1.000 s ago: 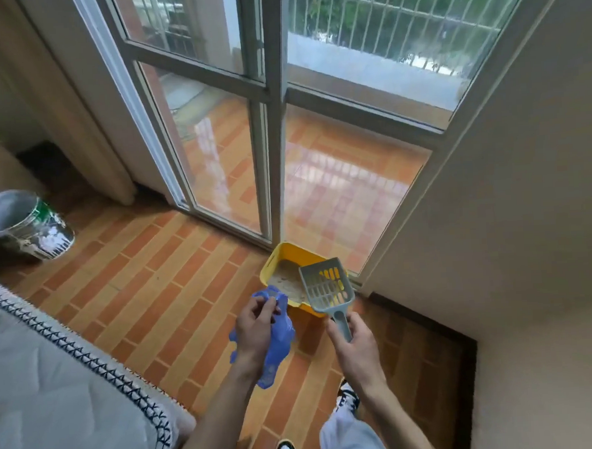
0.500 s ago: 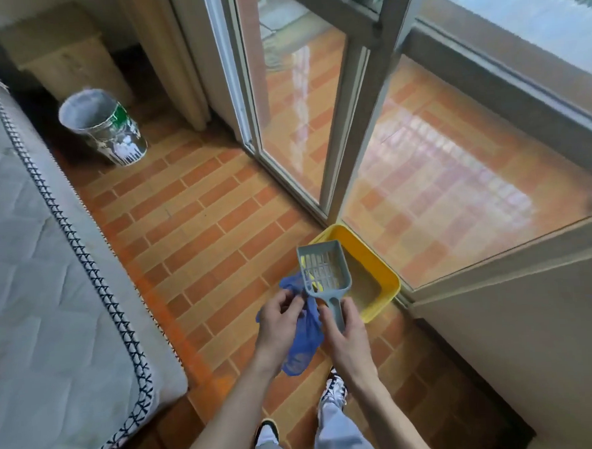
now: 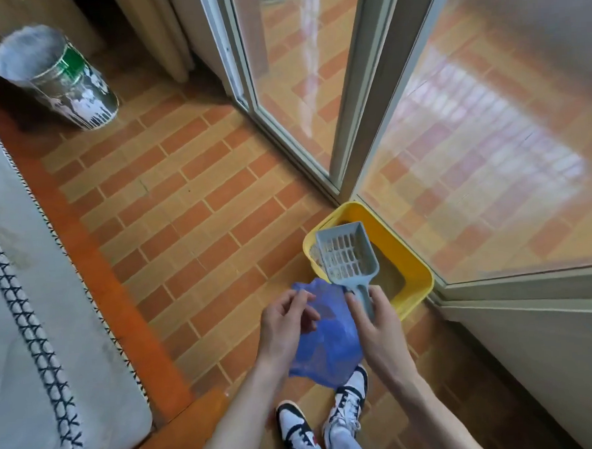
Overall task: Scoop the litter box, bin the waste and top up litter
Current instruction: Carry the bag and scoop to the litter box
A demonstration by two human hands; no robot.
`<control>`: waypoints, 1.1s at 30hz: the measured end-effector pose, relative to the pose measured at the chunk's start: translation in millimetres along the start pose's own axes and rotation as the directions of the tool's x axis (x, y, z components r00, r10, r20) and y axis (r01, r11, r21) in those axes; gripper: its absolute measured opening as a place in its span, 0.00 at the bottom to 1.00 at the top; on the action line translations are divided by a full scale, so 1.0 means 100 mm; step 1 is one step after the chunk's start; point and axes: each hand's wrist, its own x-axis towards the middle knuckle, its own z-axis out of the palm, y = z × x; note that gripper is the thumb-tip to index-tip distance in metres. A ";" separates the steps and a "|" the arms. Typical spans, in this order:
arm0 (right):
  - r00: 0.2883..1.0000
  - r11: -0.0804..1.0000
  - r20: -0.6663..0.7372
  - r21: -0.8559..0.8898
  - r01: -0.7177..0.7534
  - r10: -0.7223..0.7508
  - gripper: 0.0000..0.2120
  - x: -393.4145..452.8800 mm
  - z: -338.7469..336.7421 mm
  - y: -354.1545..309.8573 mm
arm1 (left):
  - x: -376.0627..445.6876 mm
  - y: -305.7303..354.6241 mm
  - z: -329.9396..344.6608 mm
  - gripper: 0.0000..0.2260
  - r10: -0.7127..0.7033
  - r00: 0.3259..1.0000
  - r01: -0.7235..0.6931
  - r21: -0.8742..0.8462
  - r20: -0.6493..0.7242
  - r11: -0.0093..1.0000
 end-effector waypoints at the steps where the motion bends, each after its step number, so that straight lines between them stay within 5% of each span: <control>1: 1.000 1.000 -0.025 -0.003 -0.012 0.012 0.08 0.10 -0.03 0.12 | 0.13 -0.08 -0.07 0.12 0.020 0.999 -0.019 0.028 -0.025 0.999; 13: 0.926 0.975 -0.365 -0.148 -0.164 0.100 0.10 0.76 -0.56 1.40 | 1.12 -1.10 -0.73 0.13 0.287 0.919 -0.156 0.421 -0.268 0.893; 21: 0.857 0.989 -0.514 -0.138 -0.057 -0.022 0.07 0.58 -0.44 1.61 | 1.01 -1.12 -0.63 0.08 0.597 0.630 -0.355 0.499 -0.497 0.790; 24: 0.888 0.981 -0.459 -0.156 -0.116 0.032 0.06 0.48 -0.33 1.78 | 0.98 -1.30 -0.64 0.12 0.527 0.715 -0.292 0.488 -0.460 0.823; 27: 0.918 0.953 -0.339 -0.141 -0.267 0.207 0.10 0.38 -0.24 2.07 | 1.09 -1.69 -0.84 0.20 0.168 0.896 0.098 0.553 -0.411 0.827; 29: 0.908 0.945 -0.336 -0.117 -0.304 0.251 0.10 0.34 -0.23 2.18 | 1.18 -1.84 -0.97 0.21 -0.018 0.904 0.226 0.439 -0.428 0.869; 33: 0.907 0.942 -0.327 -0.115 -0.316 0.265 0.09 0.31 -0.24 2.23 | 1.26 -1.81 -1.08 0.08 -0.091 0.867 0.207 0.189 -0.491 0.960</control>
